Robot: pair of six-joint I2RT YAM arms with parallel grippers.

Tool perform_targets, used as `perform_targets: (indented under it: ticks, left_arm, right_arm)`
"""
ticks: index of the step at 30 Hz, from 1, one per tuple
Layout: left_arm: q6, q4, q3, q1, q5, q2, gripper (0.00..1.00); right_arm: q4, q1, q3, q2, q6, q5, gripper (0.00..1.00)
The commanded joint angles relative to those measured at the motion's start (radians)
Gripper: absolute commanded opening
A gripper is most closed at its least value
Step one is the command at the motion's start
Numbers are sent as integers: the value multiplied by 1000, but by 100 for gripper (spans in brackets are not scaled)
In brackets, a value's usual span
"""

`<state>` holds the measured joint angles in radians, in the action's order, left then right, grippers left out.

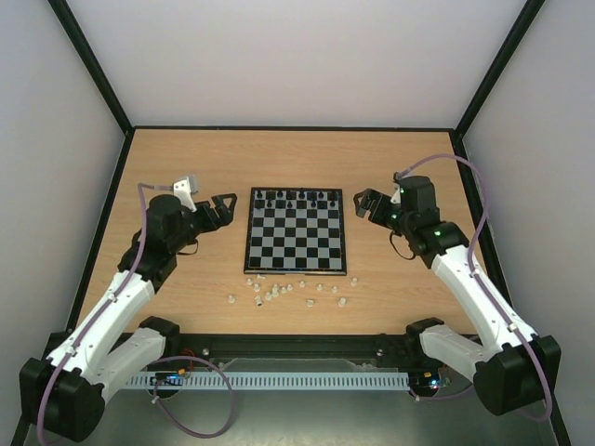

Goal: Set up the chess pieces on the board
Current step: Pick up the chess piece at the center of the board.

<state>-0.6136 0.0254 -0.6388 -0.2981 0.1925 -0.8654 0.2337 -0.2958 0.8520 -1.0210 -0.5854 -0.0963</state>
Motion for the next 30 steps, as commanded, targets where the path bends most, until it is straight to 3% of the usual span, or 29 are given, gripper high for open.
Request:
perform_targets:
  ticks: [1,2,7,13,19,30]
  left_arm:
    - [-15,65,25,-1,-66,-35,99]
    - [-11,71,24,-1,-67,-50,100]
    - [5,84,34,-2,-88,-74,100]
    - [24,135,31,-5,-95,-73,100]
    - [41,141,45,-7,-92,-56,99]
    - [51,140,49,-18,-71,-72,100]
  right_arm:
    - [178,-67,68,-54,59,158,99]
    - [189,-91,75,-77,63,183,99]
    - [250,-255,77,-207,74,313,84]
    - [274,-340,-10,-241,13,411,53]
    - [280,-362,-65,-216,-85,401,41]
    - [344,-534,-150,-208,-252,476,36]
